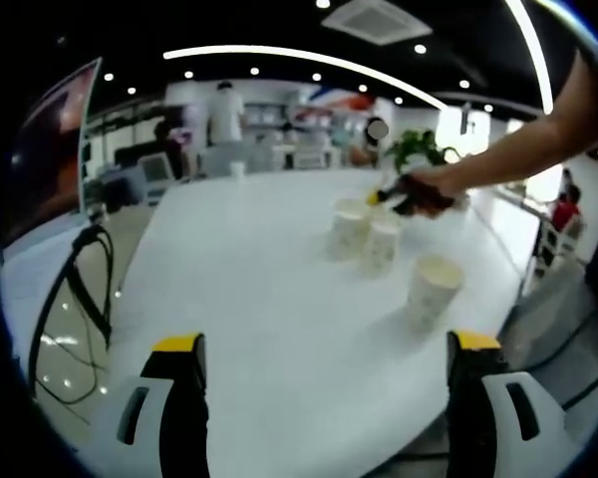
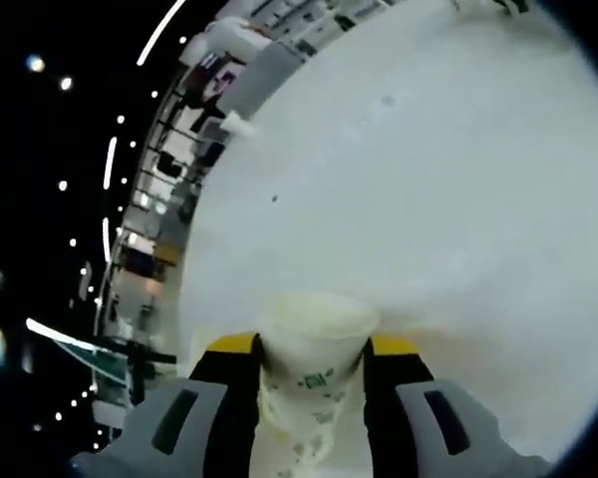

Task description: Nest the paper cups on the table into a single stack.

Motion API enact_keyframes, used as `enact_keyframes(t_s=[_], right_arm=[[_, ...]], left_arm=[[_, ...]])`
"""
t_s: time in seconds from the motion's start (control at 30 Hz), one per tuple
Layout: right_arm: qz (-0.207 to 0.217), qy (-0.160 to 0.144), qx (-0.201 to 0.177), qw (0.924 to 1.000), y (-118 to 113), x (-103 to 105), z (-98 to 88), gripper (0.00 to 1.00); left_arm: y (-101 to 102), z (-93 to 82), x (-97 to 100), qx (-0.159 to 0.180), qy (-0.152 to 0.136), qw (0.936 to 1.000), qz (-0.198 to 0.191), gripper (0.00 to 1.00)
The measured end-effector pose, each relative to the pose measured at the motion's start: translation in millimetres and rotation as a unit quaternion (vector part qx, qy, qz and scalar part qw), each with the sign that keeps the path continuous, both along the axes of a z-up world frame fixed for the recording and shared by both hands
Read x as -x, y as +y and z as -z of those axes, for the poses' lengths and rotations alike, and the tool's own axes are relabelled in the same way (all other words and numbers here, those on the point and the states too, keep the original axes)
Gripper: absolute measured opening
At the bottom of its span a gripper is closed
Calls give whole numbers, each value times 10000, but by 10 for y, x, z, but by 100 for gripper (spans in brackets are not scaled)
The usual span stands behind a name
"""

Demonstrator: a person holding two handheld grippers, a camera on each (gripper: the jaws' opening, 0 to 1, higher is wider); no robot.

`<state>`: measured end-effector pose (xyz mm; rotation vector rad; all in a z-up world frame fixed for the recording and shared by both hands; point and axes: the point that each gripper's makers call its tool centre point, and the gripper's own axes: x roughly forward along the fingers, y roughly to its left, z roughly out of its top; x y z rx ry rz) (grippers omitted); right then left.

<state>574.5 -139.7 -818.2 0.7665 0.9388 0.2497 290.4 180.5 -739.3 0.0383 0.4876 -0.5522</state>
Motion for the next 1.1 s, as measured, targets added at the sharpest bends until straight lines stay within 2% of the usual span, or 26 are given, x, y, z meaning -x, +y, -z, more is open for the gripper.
enact_keyframes(t_s=[0.17,0.2,0.27,0.37,0.4,0.53,0.6,0.73,0.8,0.9,1.1], right_arm=[[-389,-478,561,9965,-26,-34,-62,37],[-473,-684,708,9940,-25,-55,-100,37],[-598,-850,852,9909,-25,-96,-121,37],[-868,-1252,1294,9798,-41,-154,-175,37],[-969,-1430,1483,9737,-39,-171,-210,37],[-1211,-1805,2155,9520,-109,-247,-247,37],[-1245,-1953,2238,9467,-100,-264,-292,37],[-1167,-2599,2513,9250,-134,-365,-509,37],[-1051,-2923,2516,9166,-138,-404,-645,37],[-996,-3245,2591,9043,-145,-434,-790,37],[-1001,-3425,2705,8941,-176,-482,-874,36]], left_arm=[[0,-5,-1,1,-11,10000,-1,100],[-3,-6,0,2,-14,10000,2,100],[-9,-6,2,4,-9,10000,6,100],[-17,-4,6,8,-2,10000,19,100],[-17,-5,6,10,-2,10000,20,100],[-17,-27,-8,17,-17,10000,14,100],[-13,-28,-18,14,-24,10000,13,100],[-9,-19,-18,27,5,10000,11,100],[-6,-12,-15,3,20,10000,25,100],[-6,-24,-21,23,19,10000,16,100],[-12,-33,-41,20,15,10000,36,100]])
